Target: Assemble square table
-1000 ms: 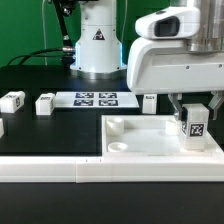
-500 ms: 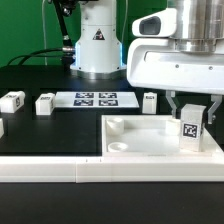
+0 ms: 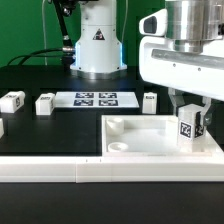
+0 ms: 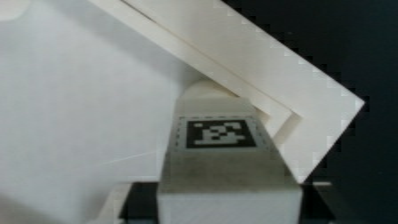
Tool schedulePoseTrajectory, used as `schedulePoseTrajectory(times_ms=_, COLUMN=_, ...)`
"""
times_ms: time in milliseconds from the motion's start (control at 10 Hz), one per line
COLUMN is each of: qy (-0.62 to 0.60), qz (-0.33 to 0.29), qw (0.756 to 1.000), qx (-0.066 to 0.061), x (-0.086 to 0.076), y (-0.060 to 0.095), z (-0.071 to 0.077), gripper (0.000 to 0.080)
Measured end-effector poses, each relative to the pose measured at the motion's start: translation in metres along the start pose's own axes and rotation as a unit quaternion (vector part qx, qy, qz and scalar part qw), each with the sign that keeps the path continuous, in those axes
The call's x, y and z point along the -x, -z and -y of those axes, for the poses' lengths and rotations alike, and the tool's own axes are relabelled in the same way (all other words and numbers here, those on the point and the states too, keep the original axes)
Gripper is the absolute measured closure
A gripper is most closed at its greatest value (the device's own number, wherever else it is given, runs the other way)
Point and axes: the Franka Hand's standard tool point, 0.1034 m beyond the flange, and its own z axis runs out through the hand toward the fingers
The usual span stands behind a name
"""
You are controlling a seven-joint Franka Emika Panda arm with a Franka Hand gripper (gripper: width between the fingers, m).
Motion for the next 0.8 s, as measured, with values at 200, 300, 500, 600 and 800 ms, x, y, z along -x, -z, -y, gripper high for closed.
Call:
schedulePoseTrajectory(times_ms=200, qy=-0.007, qz=0.0, qw=1.0, qx=0.0, x=0.0002, y=-0.0001, z=0.0, gripper=0.0507)
schedulePoseTrajectory(times_ms=300, qy=-0.007, qz=0.0, qw=1.0, qx=0.0, x=0.0003, y=-0.0002, z=0.0, gripper=0.0266)
schedulePoseTrajectory(times_ms=500, qy=0.028, qz=-0.001, qw=1.0, qx=-0.003, x=0.0004, y=0.0001, z=0.0012, gripper=0.0186)
schedulePoseTrajectory(times_ms=600, qy=0.074, qz=-0.003, qw=0.997, qx=-0.006, x=0.0011, y=0.0004, z=0.0027, gripper=0.016)
schedulePoseTrajectory(times_ms=800, qy=0.204, qz=-0.003, qw=0.979, qx=-0.006, x=0.0054, y=0.0002, z=0.004, gripper=0.0151)
